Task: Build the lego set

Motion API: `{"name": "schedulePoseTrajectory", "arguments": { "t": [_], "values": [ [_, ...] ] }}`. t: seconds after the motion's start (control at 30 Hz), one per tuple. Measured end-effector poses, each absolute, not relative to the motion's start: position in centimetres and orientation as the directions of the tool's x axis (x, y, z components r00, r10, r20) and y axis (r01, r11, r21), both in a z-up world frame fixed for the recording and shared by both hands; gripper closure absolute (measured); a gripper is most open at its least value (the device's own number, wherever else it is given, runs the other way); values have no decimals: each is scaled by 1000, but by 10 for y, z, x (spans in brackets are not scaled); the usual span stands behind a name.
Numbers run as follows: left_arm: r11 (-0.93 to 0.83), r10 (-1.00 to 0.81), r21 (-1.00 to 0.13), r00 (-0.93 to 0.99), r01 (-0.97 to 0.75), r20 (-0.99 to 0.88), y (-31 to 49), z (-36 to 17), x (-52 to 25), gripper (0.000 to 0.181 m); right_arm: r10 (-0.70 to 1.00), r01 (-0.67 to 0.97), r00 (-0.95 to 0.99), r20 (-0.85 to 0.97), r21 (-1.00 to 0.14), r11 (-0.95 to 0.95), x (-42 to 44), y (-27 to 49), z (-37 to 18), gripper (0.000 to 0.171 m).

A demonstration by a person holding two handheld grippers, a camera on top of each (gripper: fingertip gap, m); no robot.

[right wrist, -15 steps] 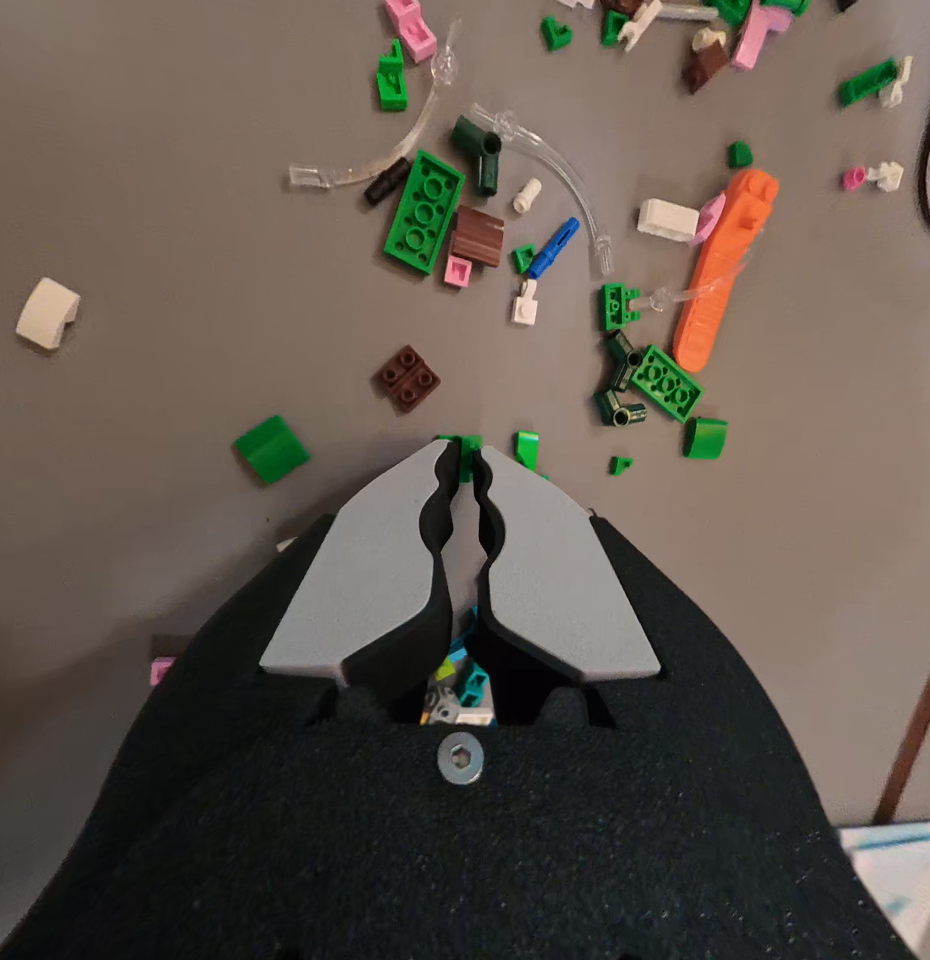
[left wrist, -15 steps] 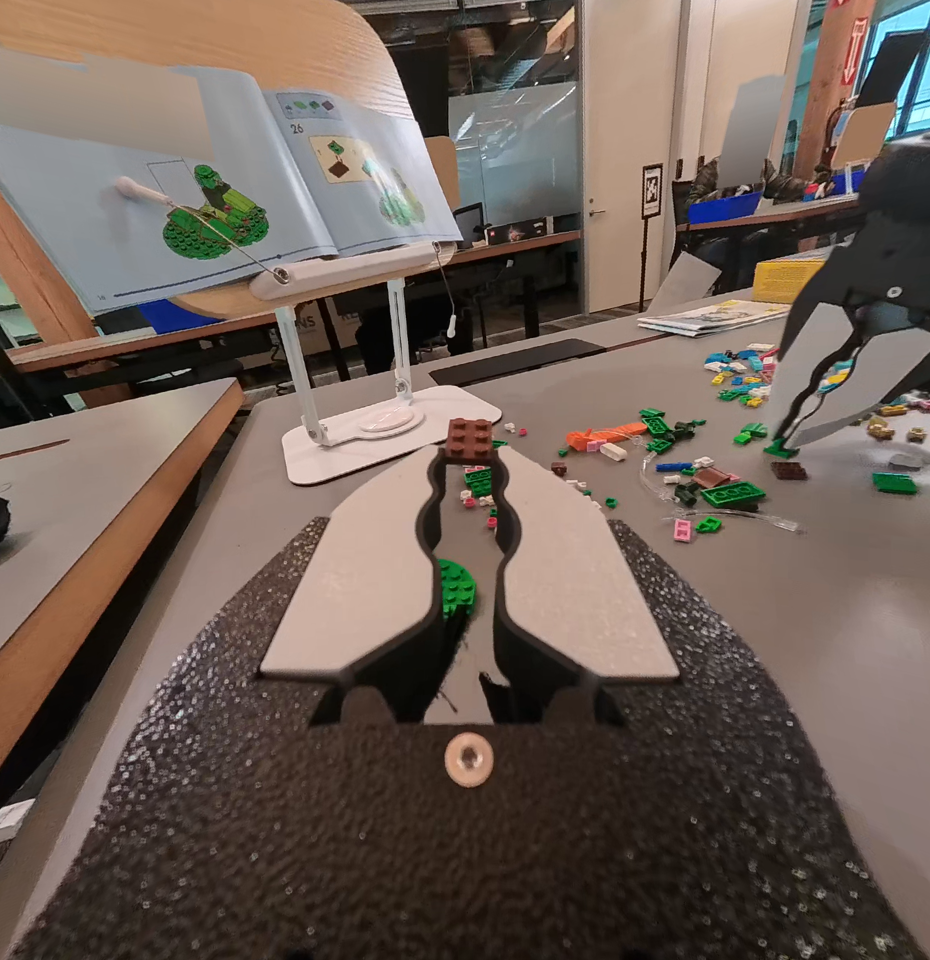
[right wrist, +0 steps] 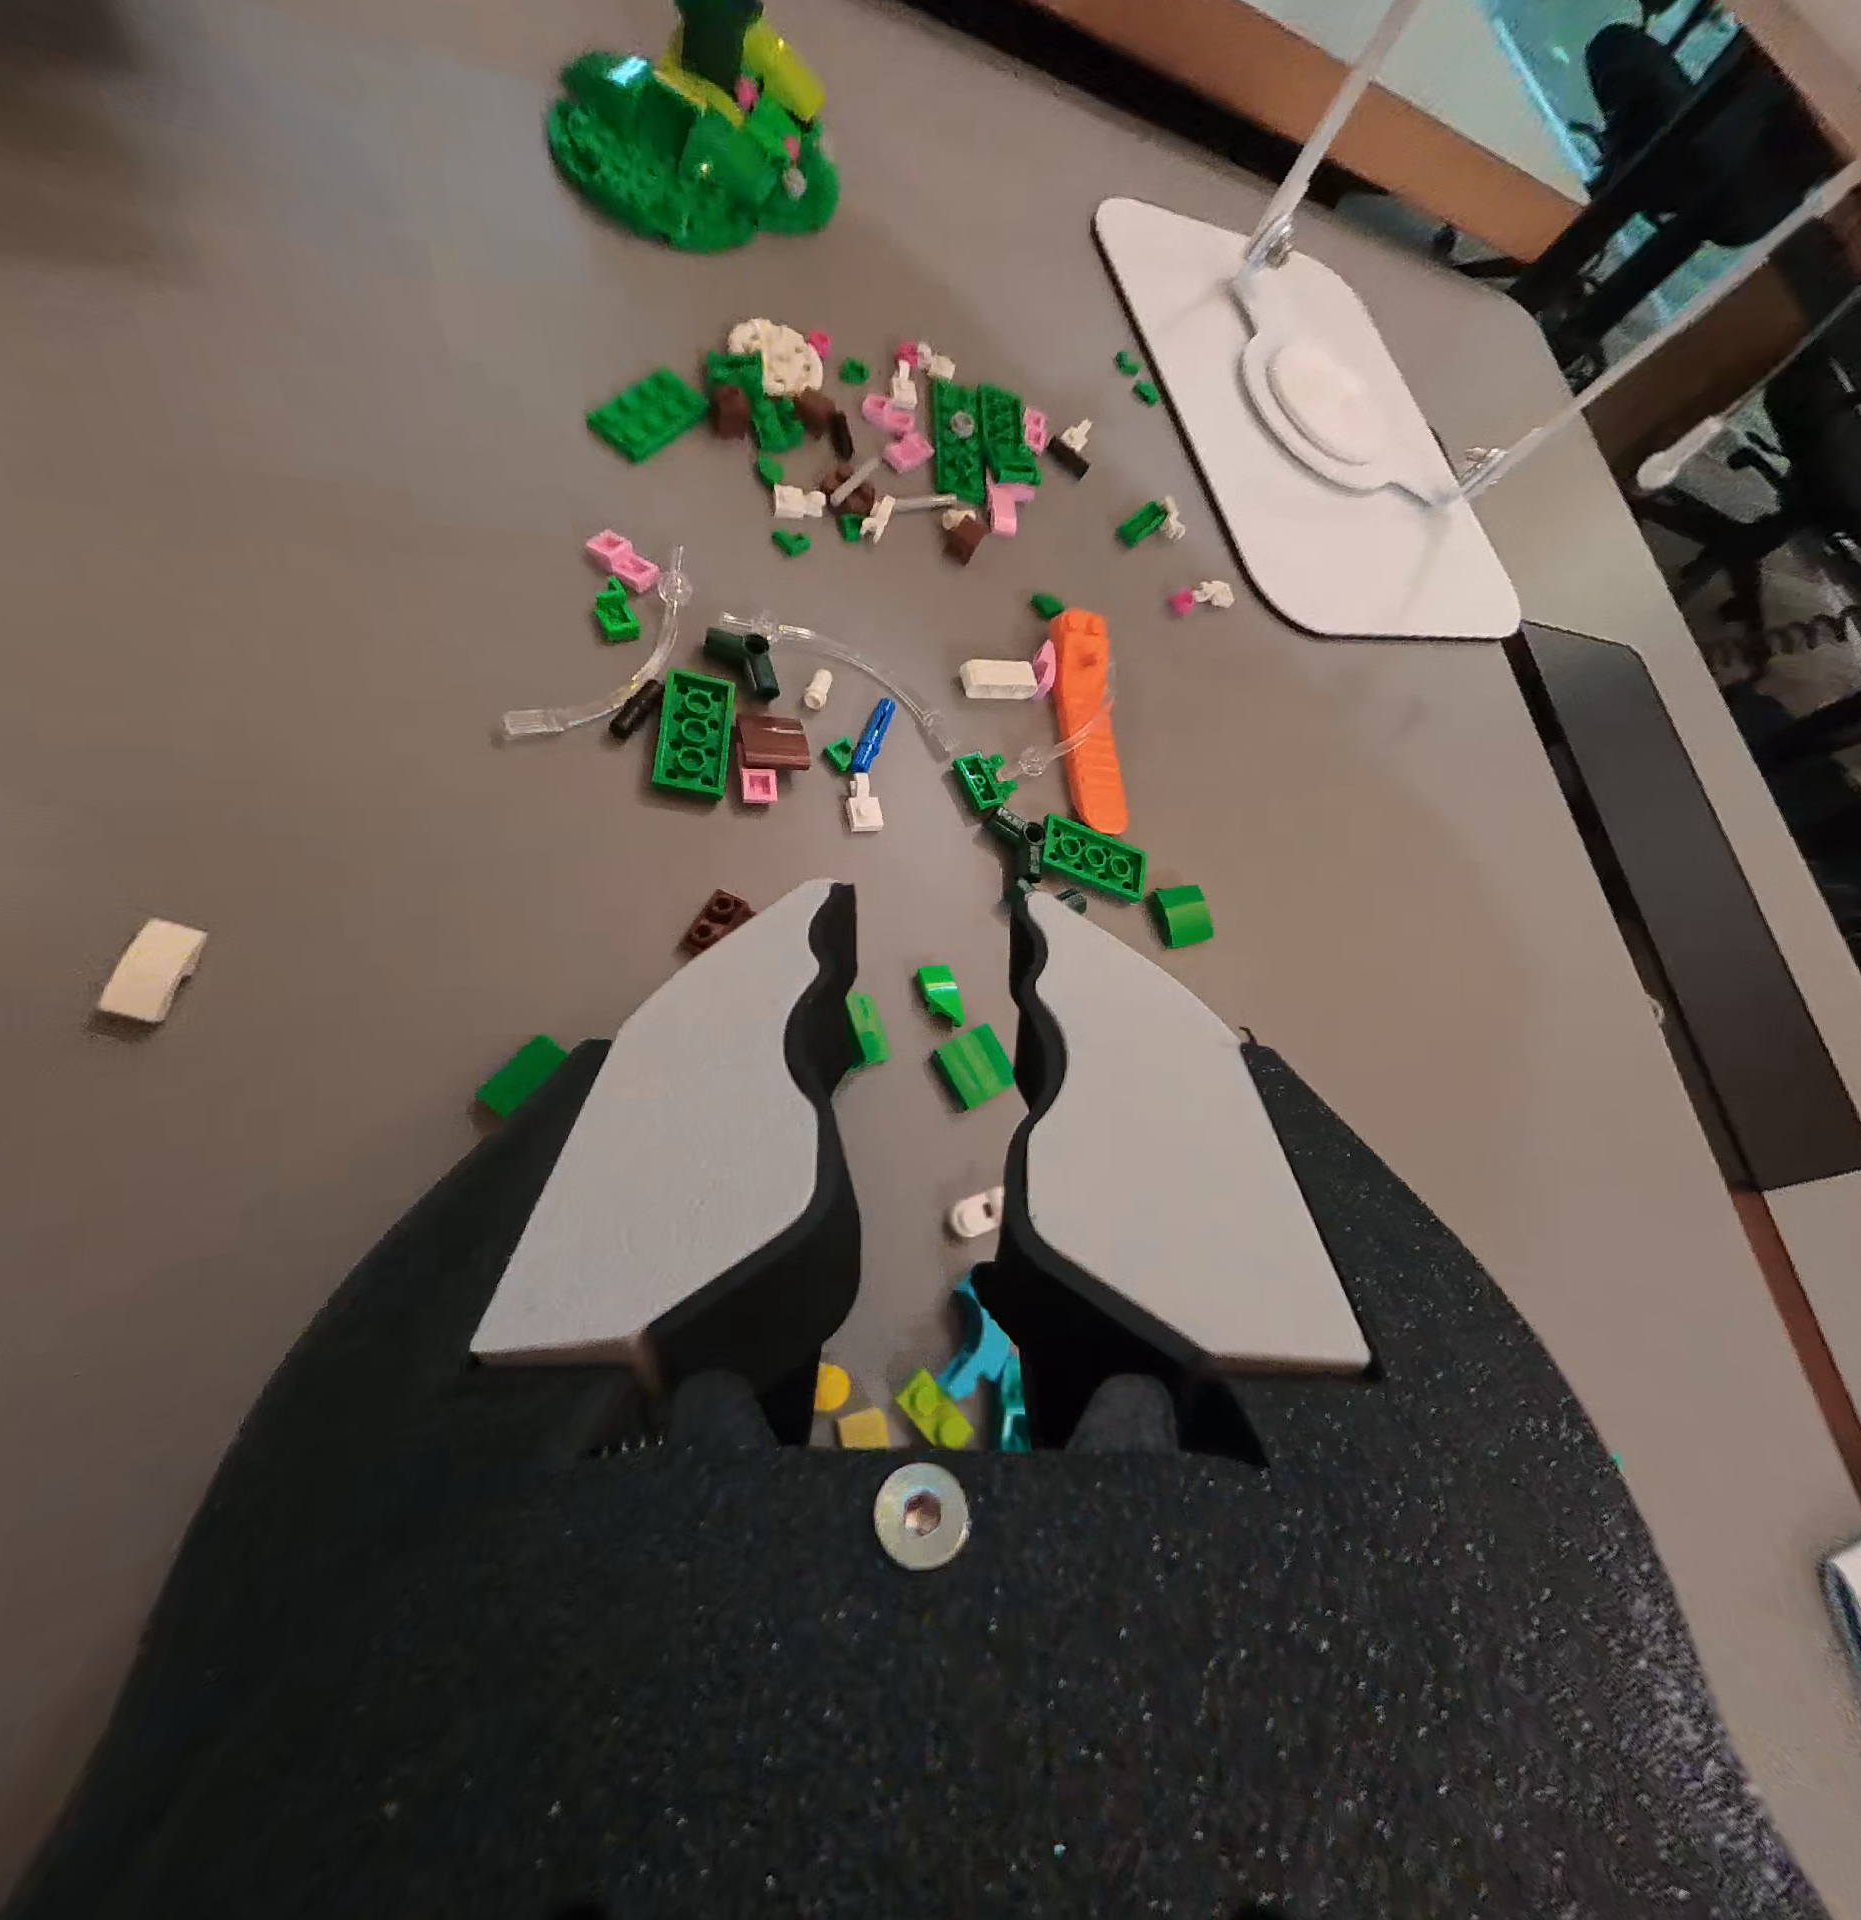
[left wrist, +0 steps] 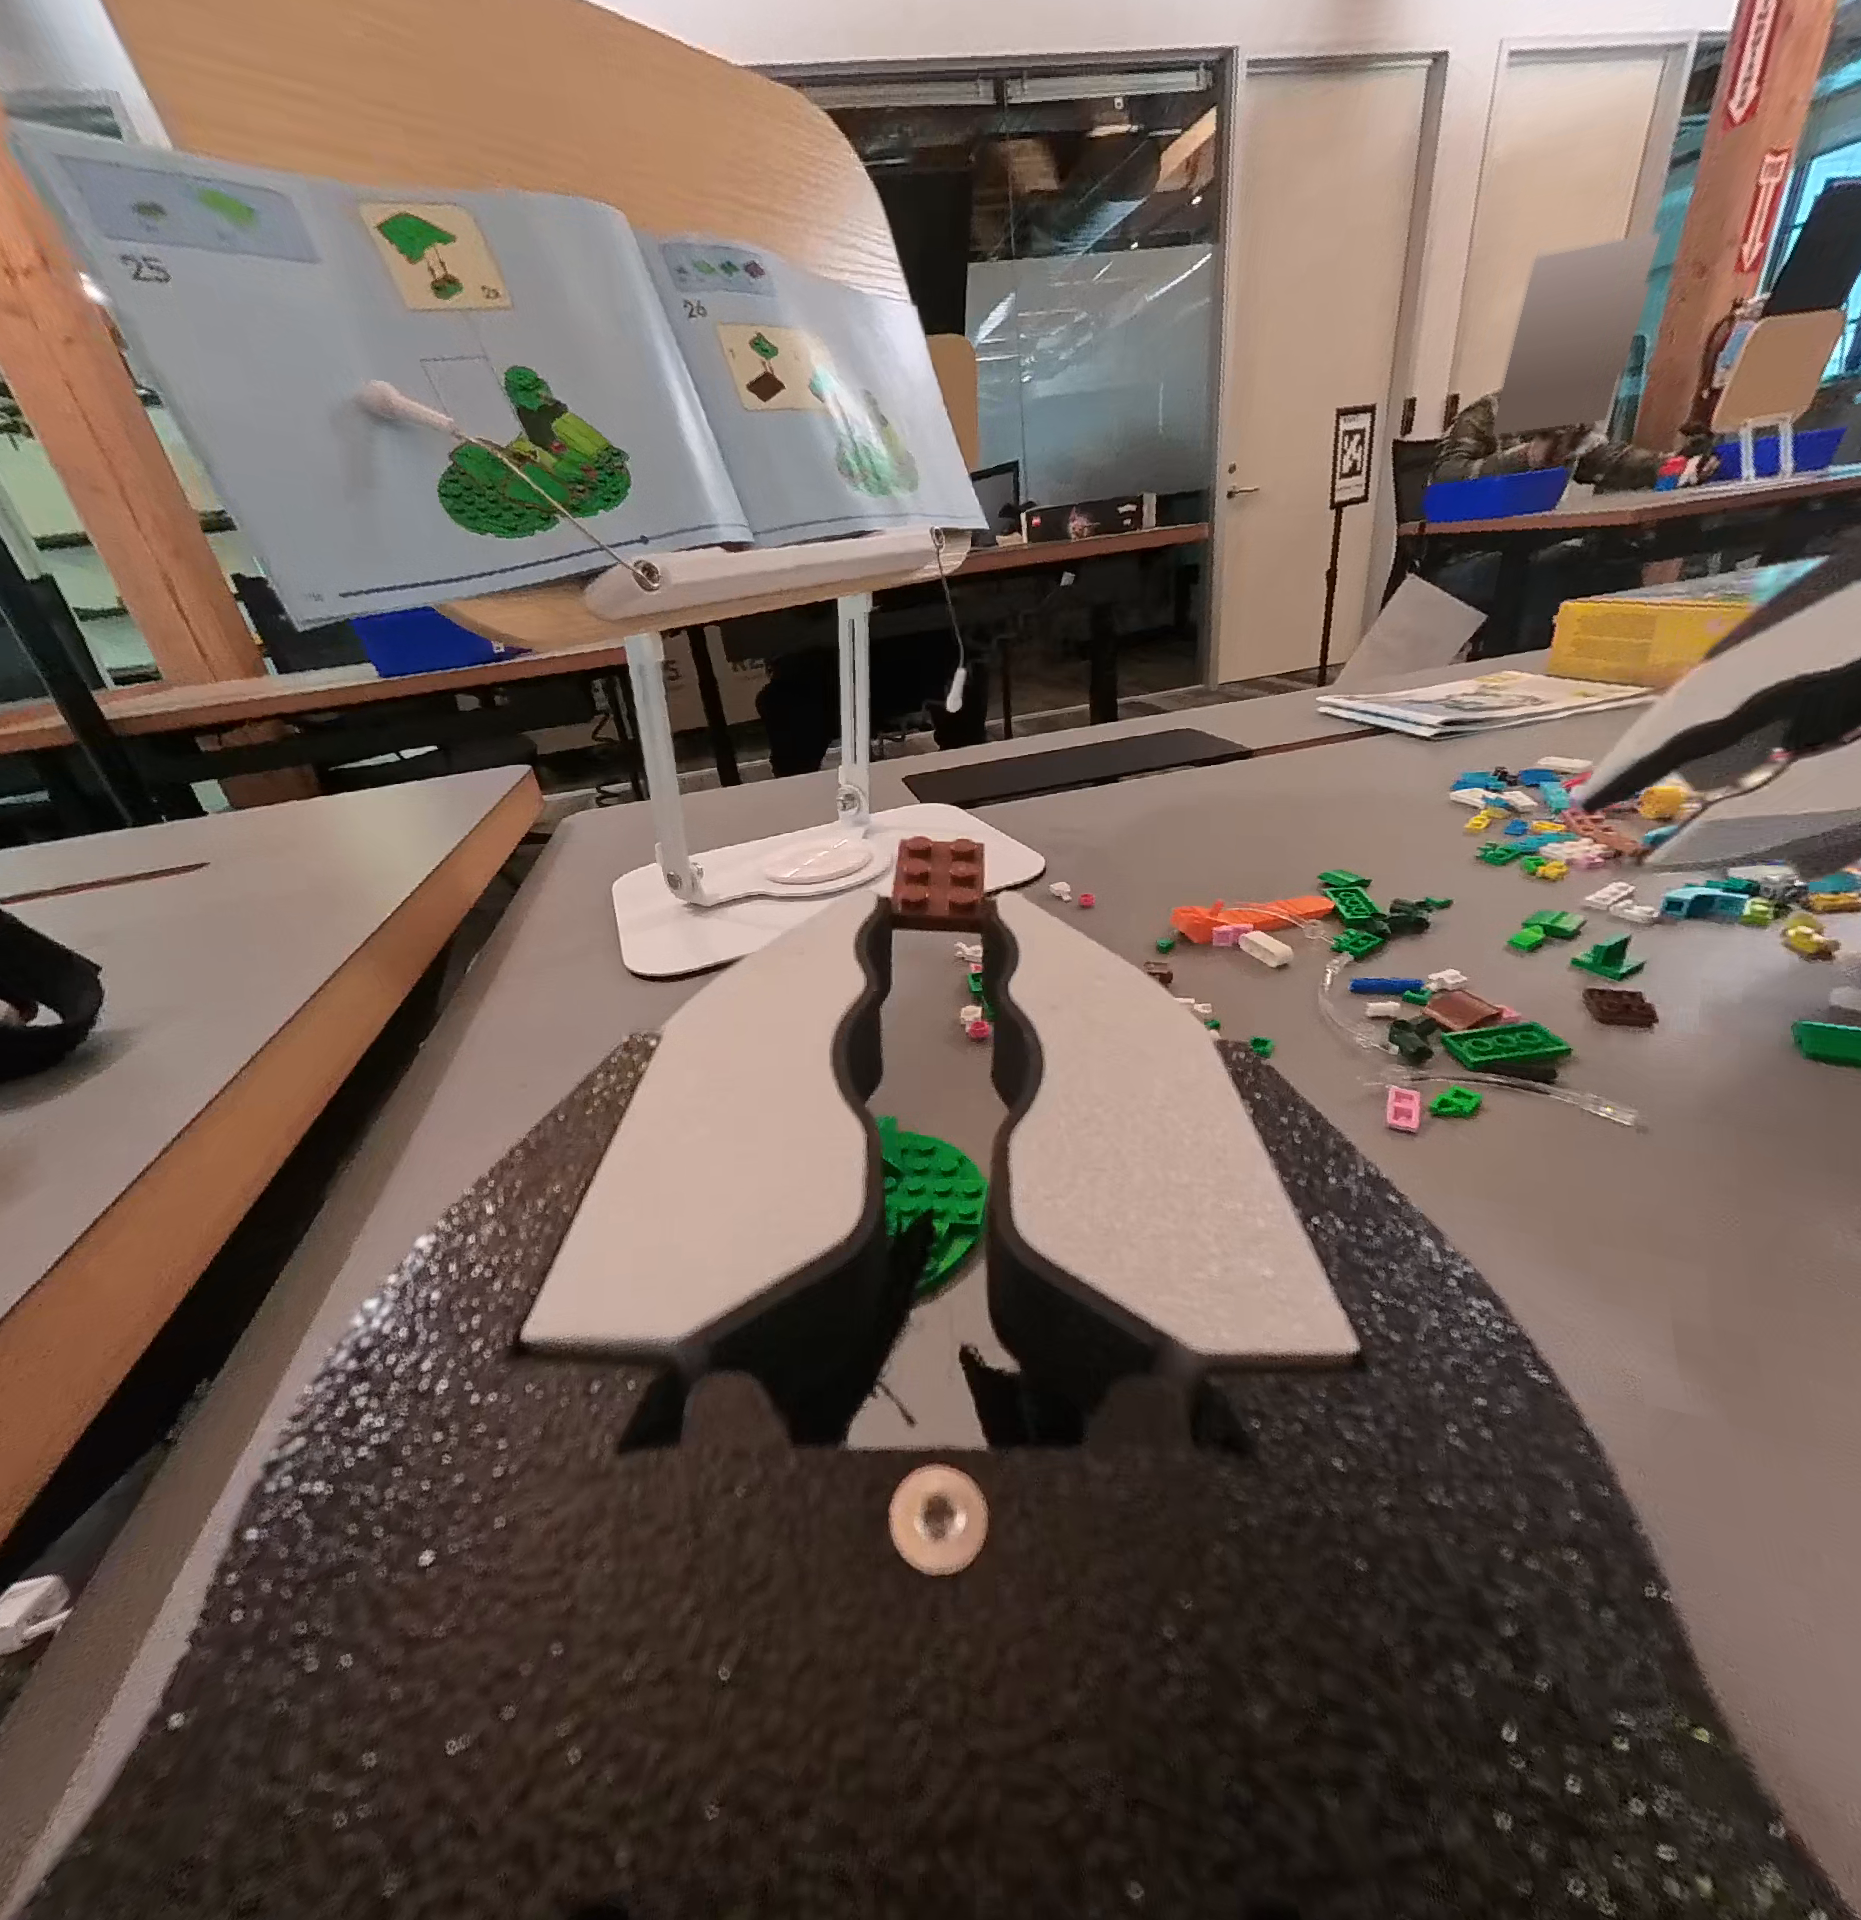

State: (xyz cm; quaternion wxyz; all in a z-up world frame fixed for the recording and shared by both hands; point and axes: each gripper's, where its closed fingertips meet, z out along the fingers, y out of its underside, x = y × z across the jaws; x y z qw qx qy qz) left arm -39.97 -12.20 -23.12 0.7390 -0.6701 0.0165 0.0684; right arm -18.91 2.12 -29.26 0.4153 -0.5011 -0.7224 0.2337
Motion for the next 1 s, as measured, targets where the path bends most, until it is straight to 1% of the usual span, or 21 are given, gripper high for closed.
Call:
{"name": "schedulePoseTrajectory", "arguments": {
  "t": [0.13,0.23,0.27,0.37,0.53,0.7,0.8,1.0],
  "values": [
    [77,62,-986,988,-146,-142,-119,-233,-395,166,932,544,-177,317,-757,361,-203,8,-295,146],
    [43,32,-979,980,-199,-197,-114,-238,-385,166,938,532,-226,261,-774,343,-241,-15,-296,153],
    [34,30,-975,976,-218,-217,-113,-240,-383,166,929,538,-257,268,-758,368,-255,-23,-299,154],
    [15,16,-969,969,-248,-248,-112,-243,-379,166,873,543,-328,362,-684,488,-299,-35,-309,157],
    [4,-2,-968,968,-251,-251,-110,-245,-377,165,832,575,-403,381,-602,554,-349,-44,-327,162],
    [-9,-18,-964,964,-266,-266,-109,-247,-374,166,843,630,-448,297,-564,534,-358,-47,-341,158],
    [-12,-26,-964,964,-264,-264,-109,-248,-373,165,840,634,-457,293,-555,538,-359,-47,-341,155],
    [-10,-34,-970,969,-244,-244,-109,-247,-374,166,851,643,-460,254,-566,516,-362,-50,-340,154]
  ]
}}
